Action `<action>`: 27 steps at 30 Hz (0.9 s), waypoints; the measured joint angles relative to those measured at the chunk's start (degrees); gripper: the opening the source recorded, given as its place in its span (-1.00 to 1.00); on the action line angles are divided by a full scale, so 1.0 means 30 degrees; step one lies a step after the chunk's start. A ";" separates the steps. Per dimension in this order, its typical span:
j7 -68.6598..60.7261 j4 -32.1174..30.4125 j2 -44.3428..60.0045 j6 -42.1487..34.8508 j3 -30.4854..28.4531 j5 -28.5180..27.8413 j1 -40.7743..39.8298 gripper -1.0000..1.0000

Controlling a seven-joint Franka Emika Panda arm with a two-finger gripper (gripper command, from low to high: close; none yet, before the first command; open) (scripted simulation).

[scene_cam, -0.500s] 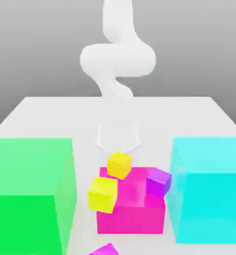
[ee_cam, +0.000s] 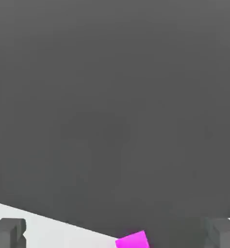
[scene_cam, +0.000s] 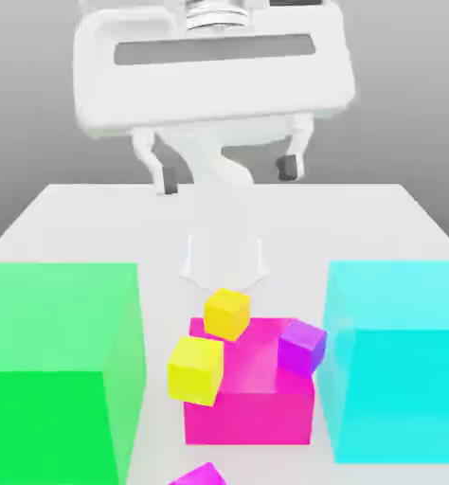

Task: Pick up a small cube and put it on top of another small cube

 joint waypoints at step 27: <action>-0.5618 0.0847 1.2886 0.5305 0.0608 0.0002 -0.0831 -1.00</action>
